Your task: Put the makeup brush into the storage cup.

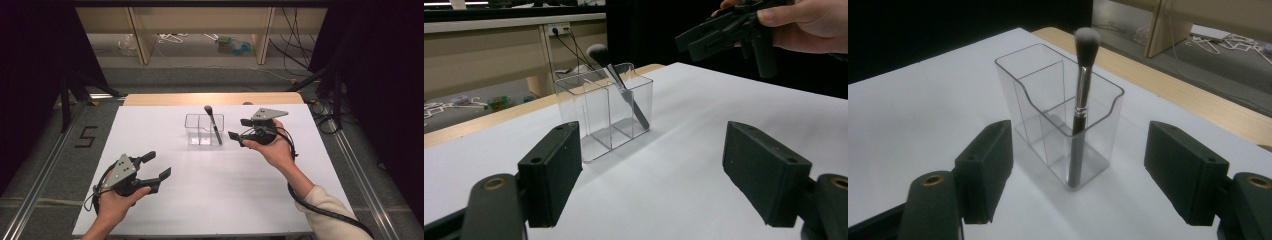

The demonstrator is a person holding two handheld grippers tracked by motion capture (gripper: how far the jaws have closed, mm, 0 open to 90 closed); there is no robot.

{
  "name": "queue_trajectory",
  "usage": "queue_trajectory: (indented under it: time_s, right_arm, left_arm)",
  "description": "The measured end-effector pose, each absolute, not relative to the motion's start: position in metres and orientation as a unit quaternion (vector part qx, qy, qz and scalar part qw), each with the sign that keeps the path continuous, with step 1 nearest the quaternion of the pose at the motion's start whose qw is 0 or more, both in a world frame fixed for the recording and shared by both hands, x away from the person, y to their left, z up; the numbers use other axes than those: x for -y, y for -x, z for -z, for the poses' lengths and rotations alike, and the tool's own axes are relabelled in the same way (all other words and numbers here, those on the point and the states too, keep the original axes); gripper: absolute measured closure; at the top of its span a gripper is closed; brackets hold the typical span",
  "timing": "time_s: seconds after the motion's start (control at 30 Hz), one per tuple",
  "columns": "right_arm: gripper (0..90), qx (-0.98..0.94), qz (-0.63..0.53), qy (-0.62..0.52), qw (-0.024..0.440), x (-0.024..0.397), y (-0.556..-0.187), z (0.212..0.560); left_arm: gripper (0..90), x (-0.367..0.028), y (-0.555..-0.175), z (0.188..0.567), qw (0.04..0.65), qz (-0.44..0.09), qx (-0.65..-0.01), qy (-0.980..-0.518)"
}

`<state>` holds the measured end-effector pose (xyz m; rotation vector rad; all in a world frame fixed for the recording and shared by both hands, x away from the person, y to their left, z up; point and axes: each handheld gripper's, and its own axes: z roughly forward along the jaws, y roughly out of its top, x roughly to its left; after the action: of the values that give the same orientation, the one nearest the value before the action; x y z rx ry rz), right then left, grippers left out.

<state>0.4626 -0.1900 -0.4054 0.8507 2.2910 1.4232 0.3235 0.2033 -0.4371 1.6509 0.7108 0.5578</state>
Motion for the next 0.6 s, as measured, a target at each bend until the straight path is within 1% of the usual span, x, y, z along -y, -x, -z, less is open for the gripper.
queue_trajectory:
  time_s: [0.6]
  right_arm:
    - [28.6, -0.794, -0.506, -0.296, 0.160, 0.226, -0.421, 0.412]
  left_arm:
    - [23.0, -0.203, -0.325, 0.437, 0.592, -0.237, -0.309, -0.706]
